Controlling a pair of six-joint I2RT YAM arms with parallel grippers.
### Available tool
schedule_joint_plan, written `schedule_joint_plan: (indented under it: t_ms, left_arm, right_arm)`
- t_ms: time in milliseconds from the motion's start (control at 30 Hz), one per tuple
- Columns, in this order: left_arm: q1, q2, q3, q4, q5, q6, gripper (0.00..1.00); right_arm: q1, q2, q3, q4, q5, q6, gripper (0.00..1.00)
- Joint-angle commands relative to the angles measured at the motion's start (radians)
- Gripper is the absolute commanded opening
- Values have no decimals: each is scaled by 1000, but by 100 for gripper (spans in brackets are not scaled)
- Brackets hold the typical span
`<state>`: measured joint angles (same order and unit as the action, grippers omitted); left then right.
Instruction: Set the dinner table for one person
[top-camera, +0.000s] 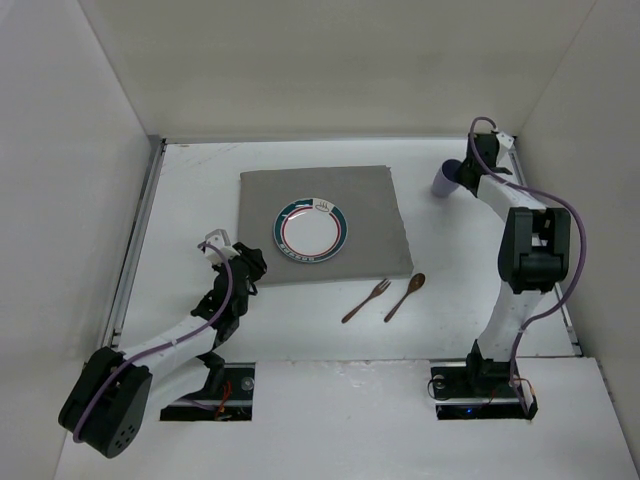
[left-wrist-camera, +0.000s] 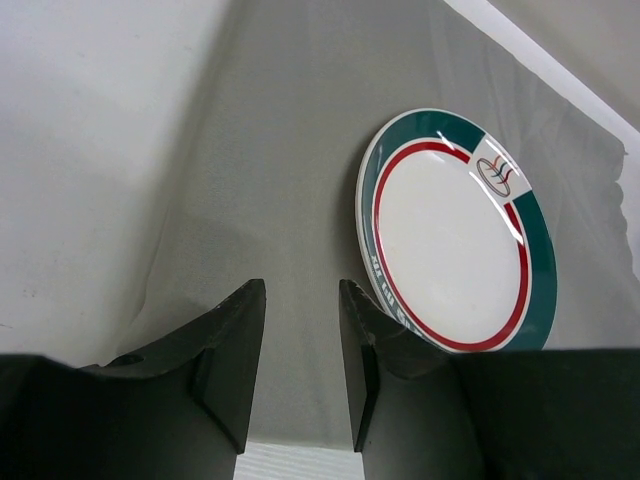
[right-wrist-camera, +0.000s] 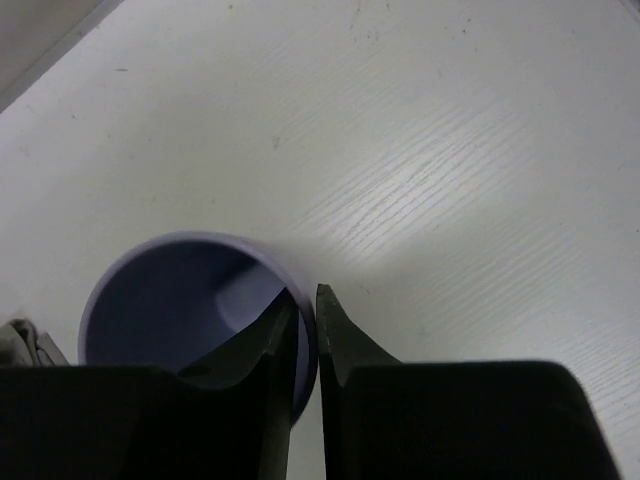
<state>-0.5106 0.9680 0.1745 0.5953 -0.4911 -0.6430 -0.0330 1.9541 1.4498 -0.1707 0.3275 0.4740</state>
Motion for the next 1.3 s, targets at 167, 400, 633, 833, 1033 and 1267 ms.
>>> schedule_joint_plan:
  t_ms: [167, 400, 633, 833, 1033, 1267]
  left_arm:
    - [-9, 3, 36, 47, -20, 13, 38]
    - [-18, 31, 45, 61, -20, 19, 40]
    - [-10, 20, 37, 61, -15, 14, 41]
    - [-13, 17, 37, 60, -12, 11, 41]
    - [-9, 12, 34, 60, -10, 11, 41]
    - [-6, 15, 36, 60, -6, 13, 41]
  right_arm:
    - [40, -211, 24, 93, 7, -37, 11]
    - [231, -221, 95, 1, -25, -101, 13]
    - [380, -132, 145, -55, -33, -146, 13]
    - [408, -9, 224, -116, -41, -166, 13]
    - [408, 118, 323, -162, -45, -181, 14]
    - [408, 172, 362, -173, -47, -179, 29]
